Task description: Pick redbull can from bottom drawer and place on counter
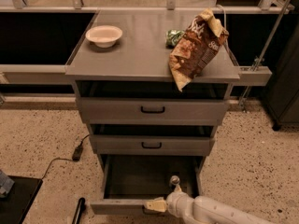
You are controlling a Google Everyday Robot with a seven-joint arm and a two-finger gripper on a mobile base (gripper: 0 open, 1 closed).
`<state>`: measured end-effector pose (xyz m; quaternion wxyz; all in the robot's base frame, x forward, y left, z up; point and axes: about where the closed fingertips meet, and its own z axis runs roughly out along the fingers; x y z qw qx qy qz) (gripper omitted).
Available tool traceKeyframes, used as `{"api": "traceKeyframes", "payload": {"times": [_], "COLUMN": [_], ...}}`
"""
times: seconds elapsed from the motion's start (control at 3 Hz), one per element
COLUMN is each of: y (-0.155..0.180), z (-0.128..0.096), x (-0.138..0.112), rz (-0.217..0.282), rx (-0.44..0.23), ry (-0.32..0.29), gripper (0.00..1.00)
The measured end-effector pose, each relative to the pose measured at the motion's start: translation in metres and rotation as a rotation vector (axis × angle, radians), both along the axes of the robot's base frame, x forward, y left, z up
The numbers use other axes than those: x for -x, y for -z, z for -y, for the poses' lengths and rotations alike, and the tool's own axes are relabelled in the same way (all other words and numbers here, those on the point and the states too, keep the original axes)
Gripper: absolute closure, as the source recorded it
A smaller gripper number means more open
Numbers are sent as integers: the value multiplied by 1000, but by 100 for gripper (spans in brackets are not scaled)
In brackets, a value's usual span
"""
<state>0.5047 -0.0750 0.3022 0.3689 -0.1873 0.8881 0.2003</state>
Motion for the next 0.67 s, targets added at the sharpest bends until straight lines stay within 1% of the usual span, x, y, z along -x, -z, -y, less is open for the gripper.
{"api": "traceKeyframes", "payload": {"times": [0.33, 0.67], "y": [53, 53], "z": [13, 13], "x": [-63, -63], "rz": [-120, -120], "rx": [-103, -103], "ry": [-1, 0], "gripper": [0, 0]}}
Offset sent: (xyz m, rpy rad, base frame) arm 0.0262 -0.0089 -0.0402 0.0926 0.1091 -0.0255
